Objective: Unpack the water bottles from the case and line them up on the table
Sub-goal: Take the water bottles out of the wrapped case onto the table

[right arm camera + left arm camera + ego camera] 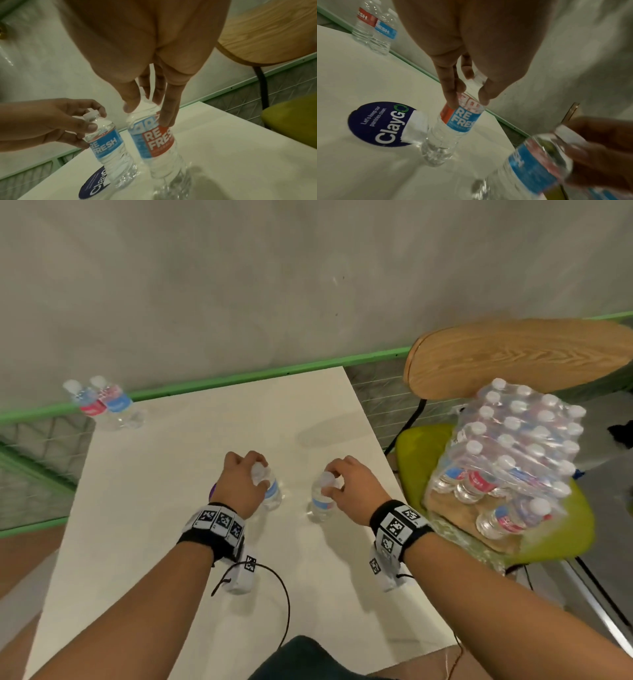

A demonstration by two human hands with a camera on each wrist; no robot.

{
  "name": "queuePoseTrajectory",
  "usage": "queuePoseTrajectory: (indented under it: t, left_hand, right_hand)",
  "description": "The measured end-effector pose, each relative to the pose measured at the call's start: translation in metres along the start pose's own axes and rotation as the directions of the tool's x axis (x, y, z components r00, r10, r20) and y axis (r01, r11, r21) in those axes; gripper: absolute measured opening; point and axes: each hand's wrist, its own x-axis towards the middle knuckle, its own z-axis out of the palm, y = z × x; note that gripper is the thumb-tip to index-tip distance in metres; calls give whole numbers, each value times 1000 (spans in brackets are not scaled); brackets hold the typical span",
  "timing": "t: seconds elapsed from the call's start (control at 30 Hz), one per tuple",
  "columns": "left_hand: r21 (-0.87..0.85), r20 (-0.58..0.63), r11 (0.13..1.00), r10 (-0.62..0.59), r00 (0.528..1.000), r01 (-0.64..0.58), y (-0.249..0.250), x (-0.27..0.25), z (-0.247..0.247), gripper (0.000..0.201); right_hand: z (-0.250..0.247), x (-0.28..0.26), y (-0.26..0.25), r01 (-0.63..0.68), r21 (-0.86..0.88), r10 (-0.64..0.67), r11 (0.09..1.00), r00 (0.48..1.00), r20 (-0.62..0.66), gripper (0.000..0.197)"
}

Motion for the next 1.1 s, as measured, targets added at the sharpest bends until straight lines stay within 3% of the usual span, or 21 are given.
queuePoseTrajectory:
  t: [0.27, 0.47, 0.57, 0.67, 0.77, 0.83, 0.9, 0.97, 1.1]
  left_hand:
    - [-74, -16, 997, 8, 1000, -9, -2, -5, 2, 37]
    - [-94, 16, 995, 22, 1000, -21, -5, 0, -4, 46]
    - [-108, 86, 994, 24, 996, -15, -8, -1, -10, 59]
    - [-92, 49, 992, 88, 995, -83, -8, -5, -23, 67]
    - [-42, -38, 966, 252, 967, -254, 12, -11, -32, 52]
    - [-76, 76, 952, 303, 950, -297, 34, -14, -32, 37]
    - [-93, 303, 946, 325, 896, -312, 59, -15, -18, 23]
    - [-55, 484, 934, 335, 809, -354, 81, -16, 5, 18]
    - [-22, 649, 885, 366, 667, -464, 133, -24, 70, 18]
  right_hand:
    - [22, 50, -35, -64, -24, 62, 998, 996, -70, 30]
    - [19, 52, -37, -99, 6, 99, 995, 993, -59, 39]
    - [9, 34, -29, -174, -6, 174, 985, 985, -18, 43]
    - [-4, -1, -13, -224, 15, 224, 974, 975, 8, 23]
    - [-17, -45, 16, -279, 53, 281, 959, 959, -30, 11]
    - [-28, -70, 37, -322, 14, 322, 947, 943, -84, 8]
    - [-48, -94, 60, -390, -24, 383, 921, 912, -146, 6]
    - [-68, -114, 84, -489, -66, 471, 870, 862, -187, 9]
    - [-107, -151, 134, -748, 12, 732, 664, 646, -214, 23]
